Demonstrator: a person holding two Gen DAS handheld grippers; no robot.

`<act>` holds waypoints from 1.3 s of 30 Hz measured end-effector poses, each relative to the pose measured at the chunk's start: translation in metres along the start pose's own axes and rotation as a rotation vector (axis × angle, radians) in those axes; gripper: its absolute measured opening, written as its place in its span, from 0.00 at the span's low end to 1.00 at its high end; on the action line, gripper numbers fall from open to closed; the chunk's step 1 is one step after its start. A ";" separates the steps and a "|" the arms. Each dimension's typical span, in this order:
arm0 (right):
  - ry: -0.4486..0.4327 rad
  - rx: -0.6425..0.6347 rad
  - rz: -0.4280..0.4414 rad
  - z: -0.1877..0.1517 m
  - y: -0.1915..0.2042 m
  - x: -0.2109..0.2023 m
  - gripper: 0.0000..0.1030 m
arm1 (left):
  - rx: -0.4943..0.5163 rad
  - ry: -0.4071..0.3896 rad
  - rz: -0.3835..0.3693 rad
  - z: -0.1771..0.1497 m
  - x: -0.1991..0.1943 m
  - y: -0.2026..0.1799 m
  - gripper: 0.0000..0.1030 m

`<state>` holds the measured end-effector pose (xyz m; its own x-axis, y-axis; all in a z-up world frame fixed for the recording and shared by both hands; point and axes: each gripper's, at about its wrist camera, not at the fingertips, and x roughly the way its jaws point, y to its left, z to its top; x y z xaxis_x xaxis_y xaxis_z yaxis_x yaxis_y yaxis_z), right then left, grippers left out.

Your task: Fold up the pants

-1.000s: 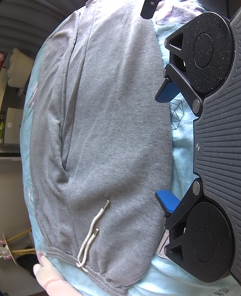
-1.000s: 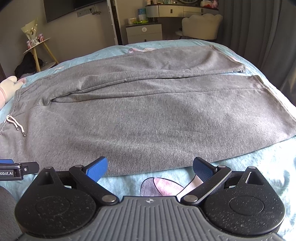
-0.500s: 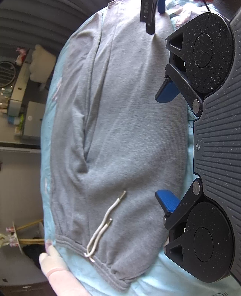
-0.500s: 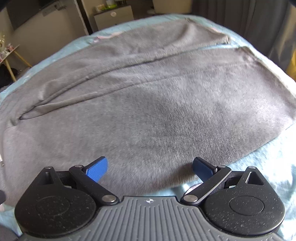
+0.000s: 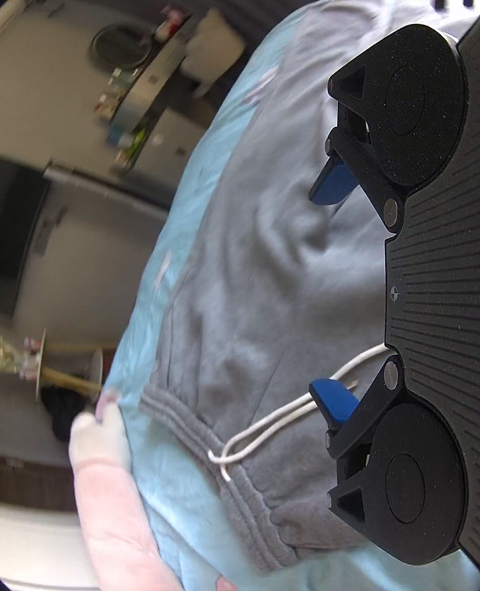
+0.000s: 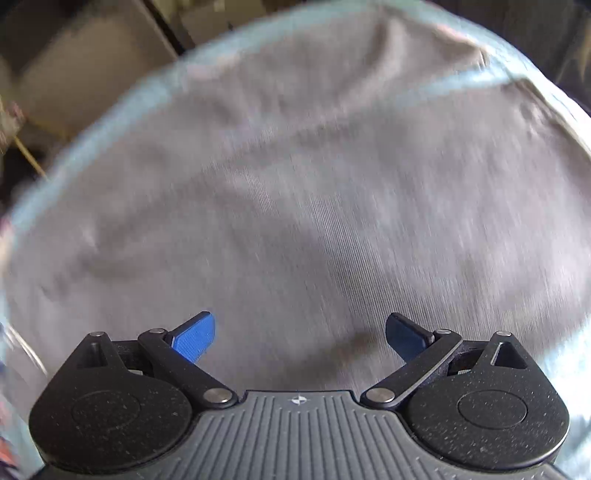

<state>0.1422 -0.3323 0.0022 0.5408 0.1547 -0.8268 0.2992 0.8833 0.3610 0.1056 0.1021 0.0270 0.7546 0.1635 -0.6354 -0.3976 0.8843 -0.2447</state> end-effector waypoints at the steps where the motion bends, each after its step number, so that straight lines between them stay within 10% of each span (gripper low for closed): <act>1: -0.037 0.020 0.006 0.023 0.003 0.004 0.96 | -0.009 0.014 0.017 0.000 0.012 0.003 1.00; 9: -0.201 0.203 -0.171 0.197 0.035 0.125 0.76 | -0.051 -0.072 0.093 -0.020 0.031 0.043 1.00; 19: -0.261 0.228 -0.414 0.269 0.052 0.216 0.76 | -0.028 -0.094 0.101 -0.028 0.057 0.046 1.00; 22: -0.270 0.243 -0.442 0.261 0.042 0.220 0.74 | 0.006 -0.100 0.119 -0.033 0.060 0.042 1.00; 27: -0.318 0.249 -0.359 0.244 0.026 0.195 0.10 | 0.037 -0.087 0.118 -0.038 0.062 0.040 1.00; 34: -0.550 0.247 -0.176 0.128 -0.012 0.070 0.05 | 0.024 -0.073 0.101 -0.037 0.062 0.042 1.00; 39: -0.629 0.261 -0.315 0.004 -0.053 0.020 0.02 | 0.048 -0.061 0.093 -0.037 0.060 0.041 1.00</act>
<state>0.1402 -0.3776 -0.0320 0.7225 -0.4398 -0.5335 0.6487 0.6981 0.3031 0.1152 0.1324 -0.0479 0.7466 0.2709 -0.6076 -0.4432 0.8837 -0.1507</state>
